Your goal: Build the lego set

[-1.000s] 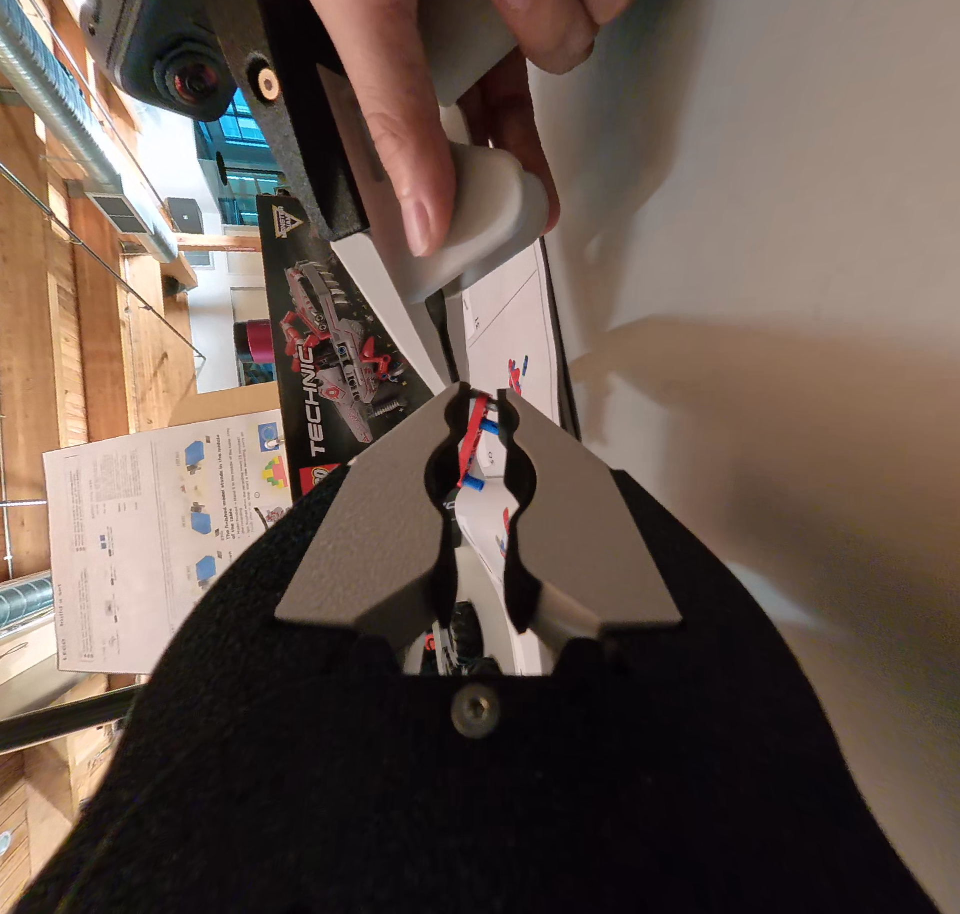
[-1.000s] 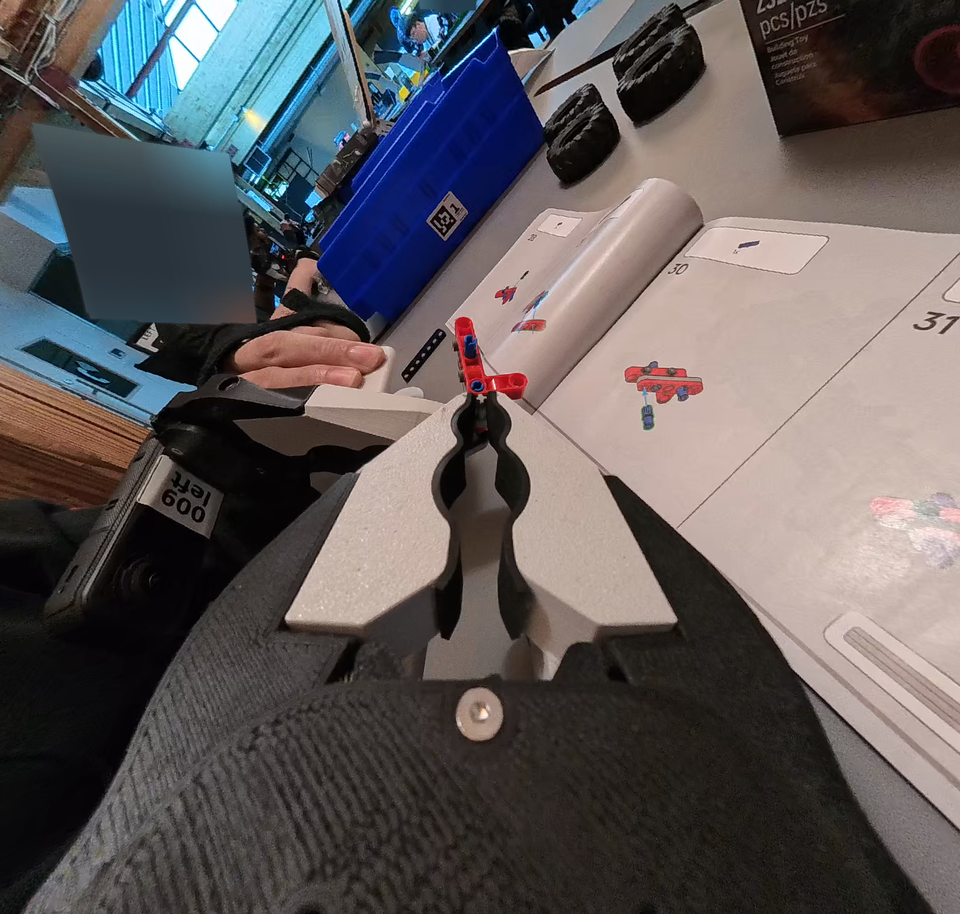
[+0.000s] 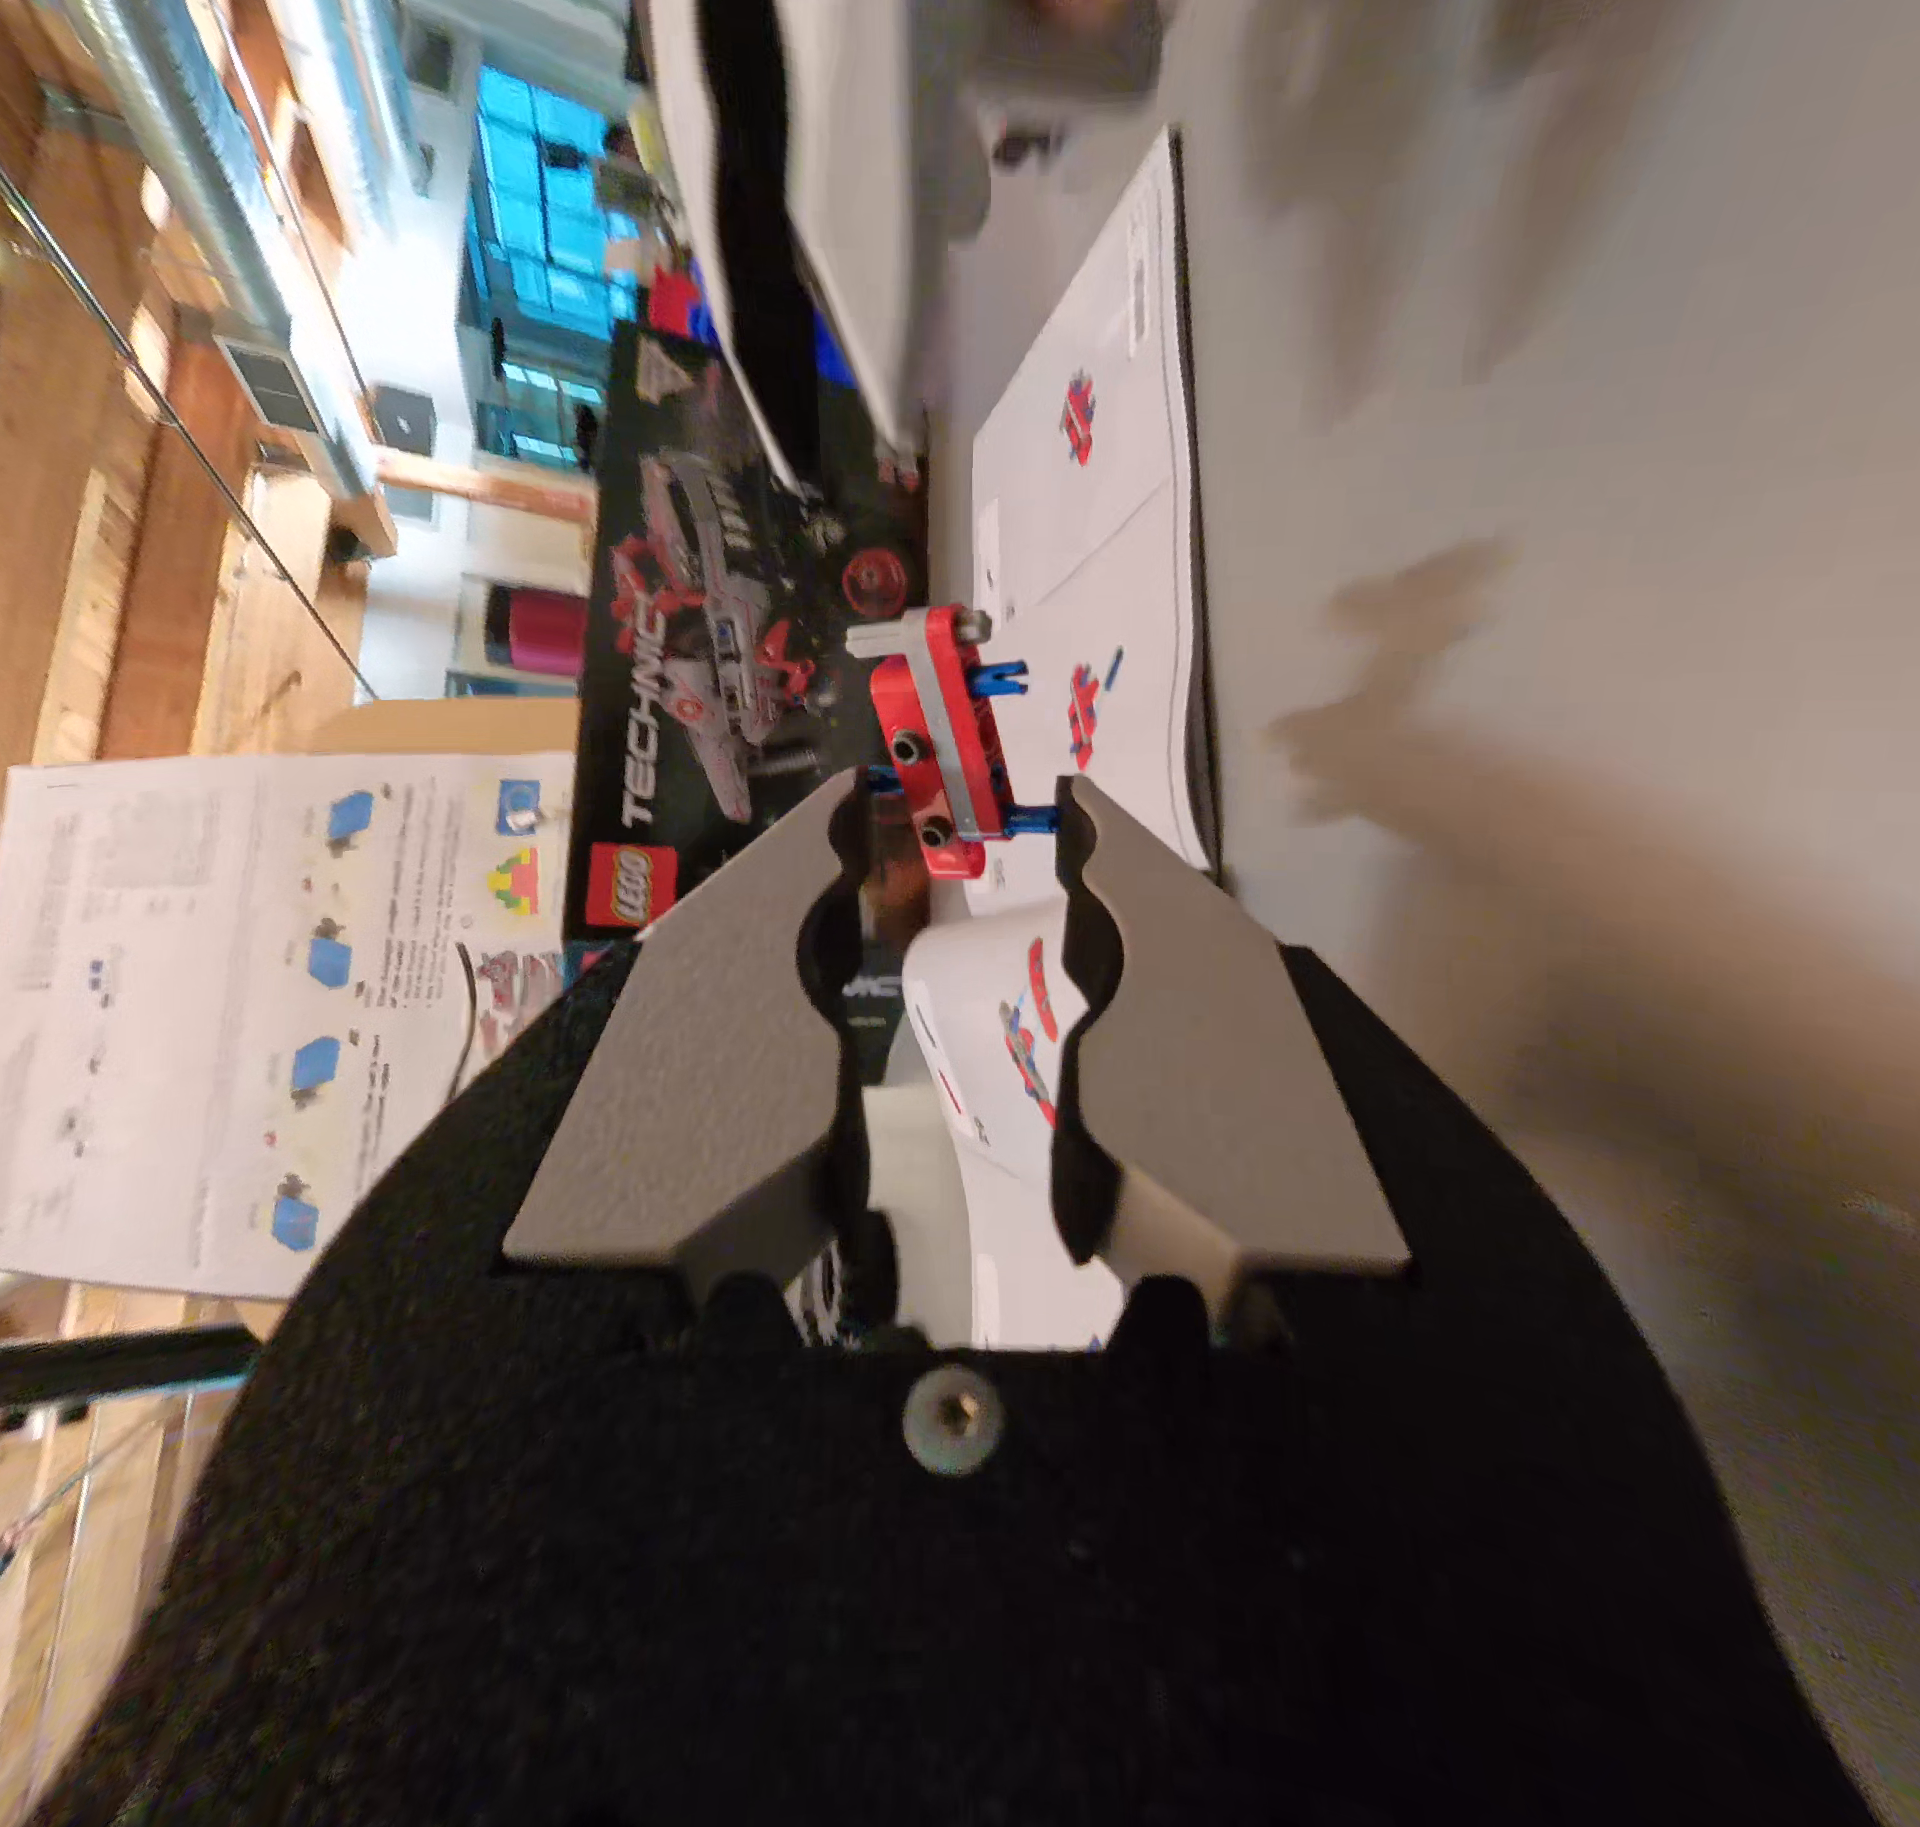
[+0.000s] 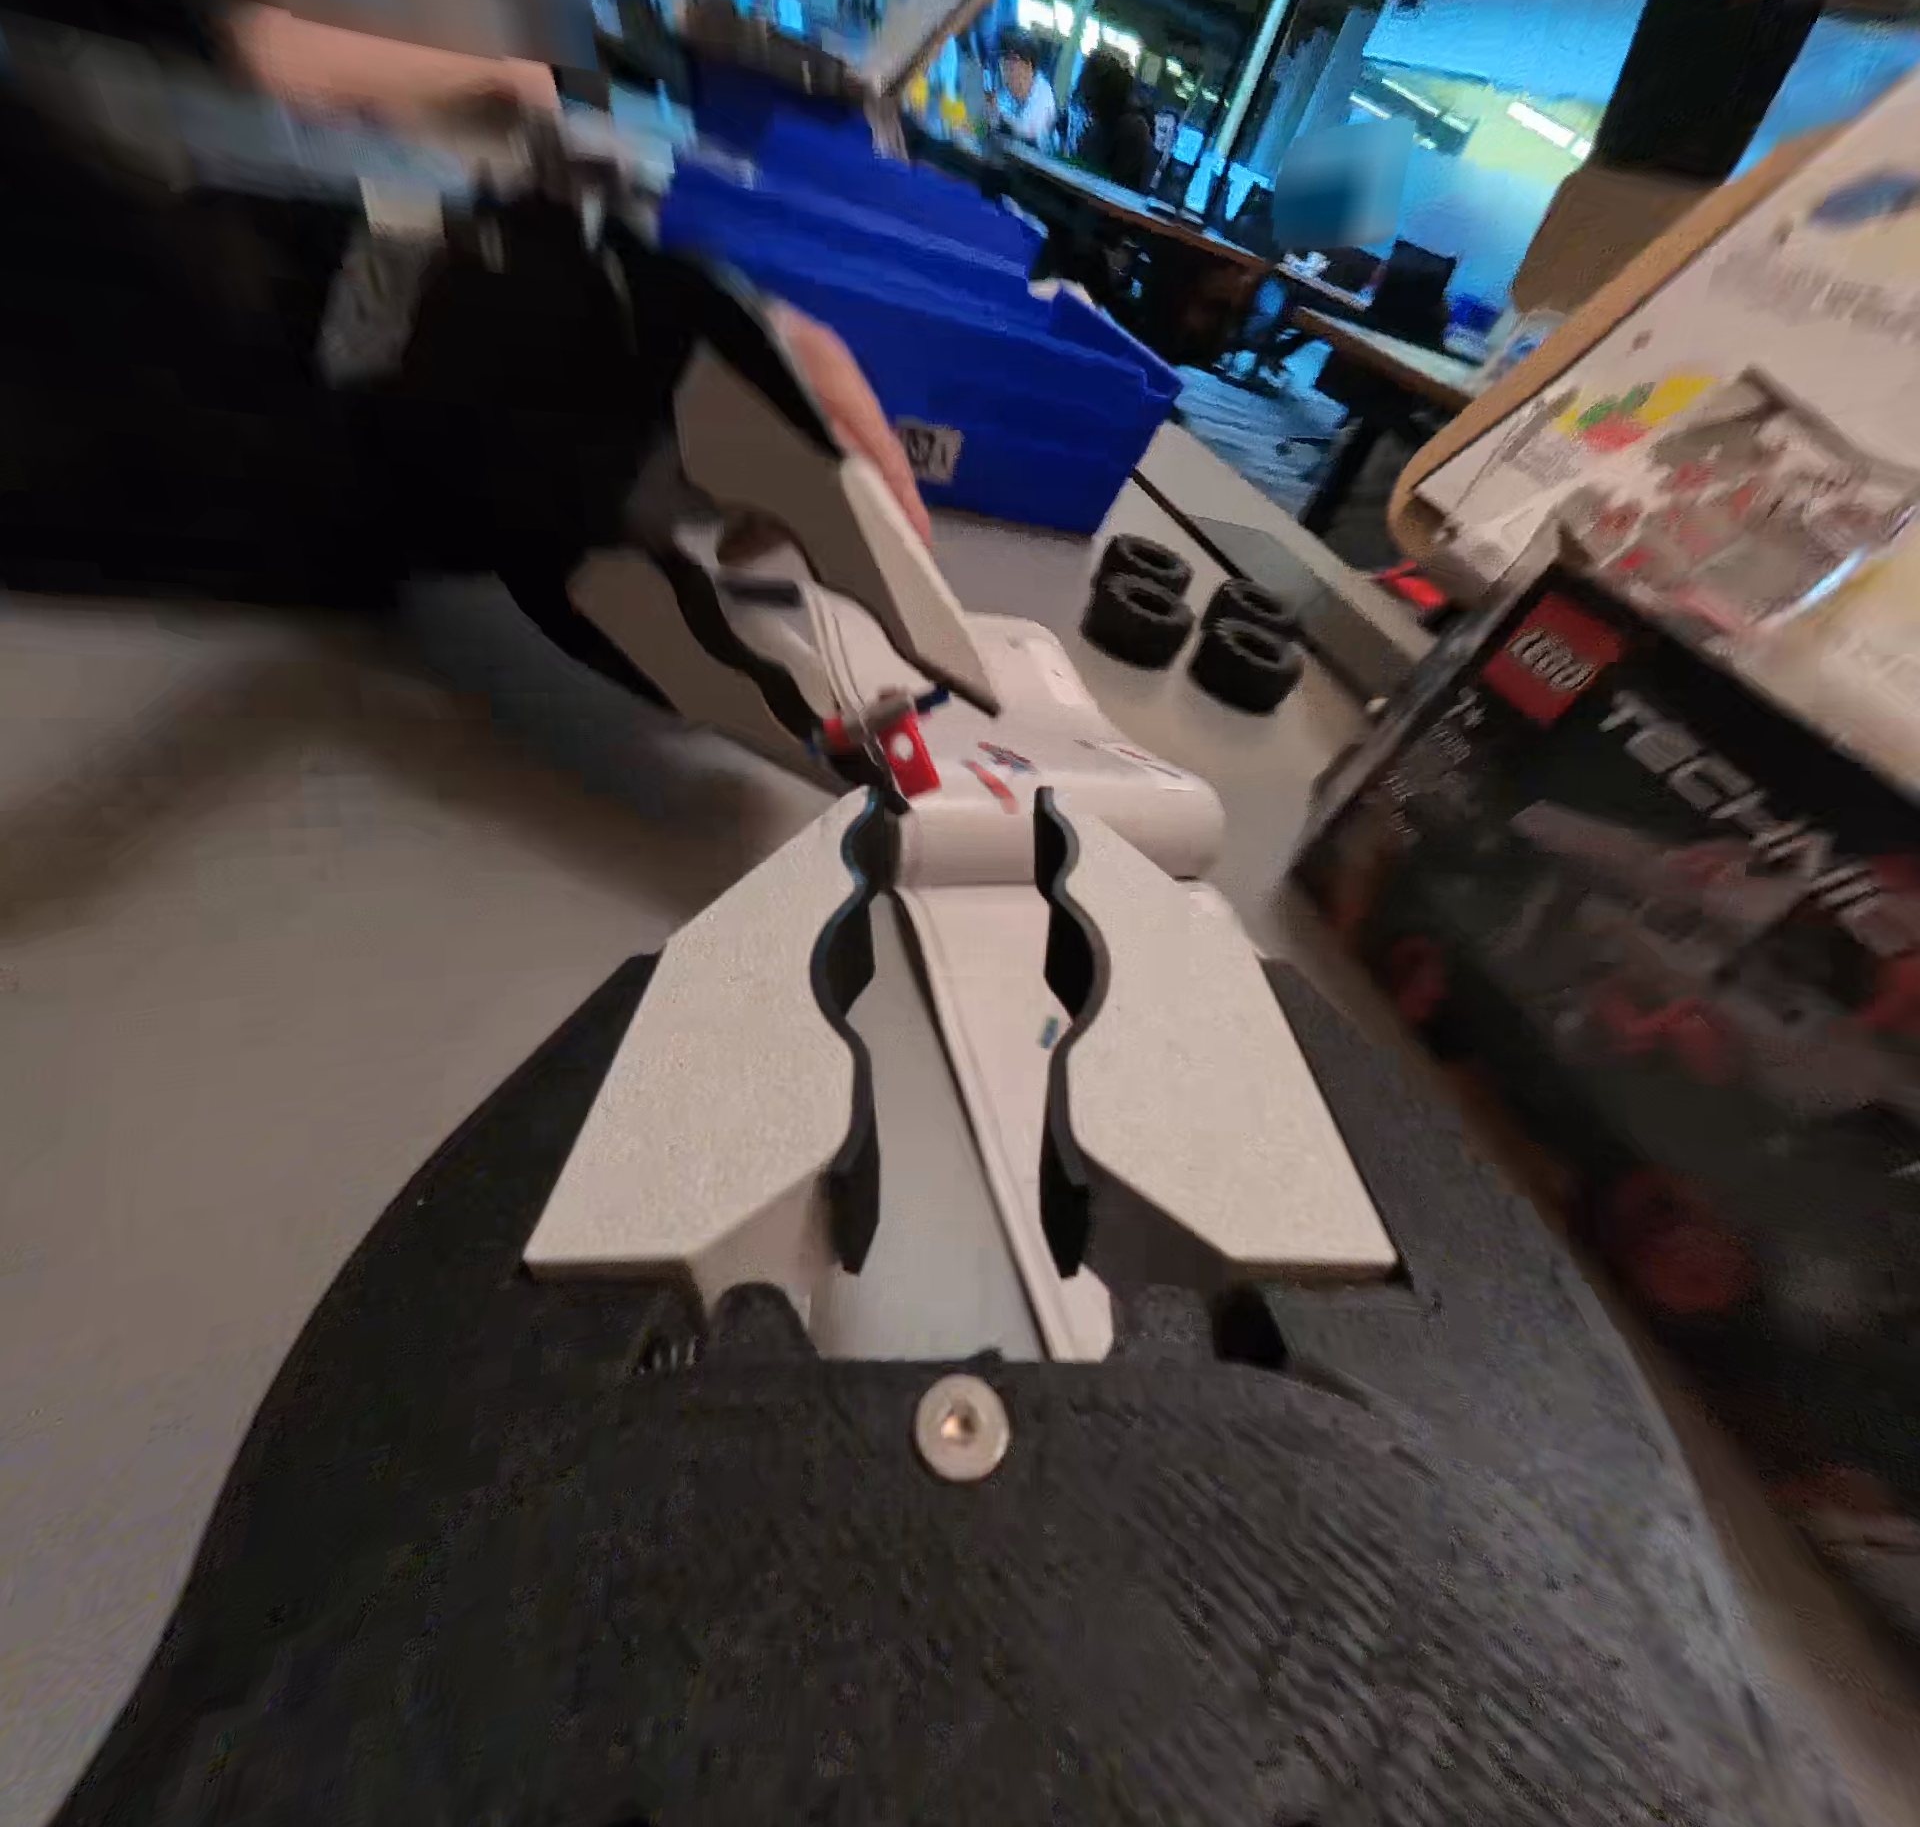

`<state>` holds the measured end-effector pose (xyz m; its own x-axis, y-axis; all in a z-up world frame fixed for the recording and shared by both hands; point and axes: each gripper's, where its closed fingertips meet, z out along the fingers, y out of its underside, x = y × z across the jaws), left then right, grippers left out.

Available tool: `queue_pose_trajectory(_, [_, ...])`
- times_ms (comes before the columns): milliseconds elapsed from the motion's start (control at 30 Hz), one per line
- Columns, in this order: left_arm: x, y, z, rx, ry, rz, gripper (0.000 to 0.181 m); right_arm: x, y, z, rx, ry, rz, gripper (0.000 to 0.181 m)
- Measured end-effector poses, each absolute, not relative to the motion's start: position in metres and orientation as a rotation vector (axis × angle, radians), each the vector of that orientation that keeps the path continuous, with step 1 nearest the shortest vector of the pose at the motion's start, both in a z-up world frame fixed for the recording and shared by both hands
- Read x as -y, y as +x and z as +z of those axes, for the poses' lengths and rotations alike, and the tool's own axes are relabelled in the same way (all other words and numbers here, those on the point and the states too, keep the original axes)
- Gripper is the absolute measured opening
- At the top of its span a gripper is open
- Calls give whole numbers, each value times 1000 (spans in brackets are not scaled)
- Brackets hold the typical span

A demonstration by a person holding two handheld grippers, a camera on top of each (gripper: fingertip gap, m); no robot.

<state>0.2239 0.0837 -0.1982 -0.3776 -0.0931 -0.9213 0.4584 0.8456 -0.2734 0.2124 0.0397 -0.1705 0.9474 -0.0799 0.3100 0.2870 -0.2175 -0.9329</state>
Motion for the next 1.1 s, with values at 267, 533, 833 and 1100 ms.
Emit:
queue_pose_trajectory(267, [-65, 213, -197, -1871, 332, -682, 32, -60, 198, -188, 422, -1837, -616, 20])
queue_pose_trajectory(533, [-65, 216, -201, -1929, 250, -709, 33, -59, 209, -193, 475, -1901, -815, 6])
queue_pose_trajectory(833, [-42, 200, -195, -1932, 289, -777, 22, -50, 222, -194, 442, -1941, -877, 5])
queue_pose_trajectory(1100, [-45, 205, -191, -1924, 216, -770, 14, -58, 222, -202, 379, -2015, -875, 5])
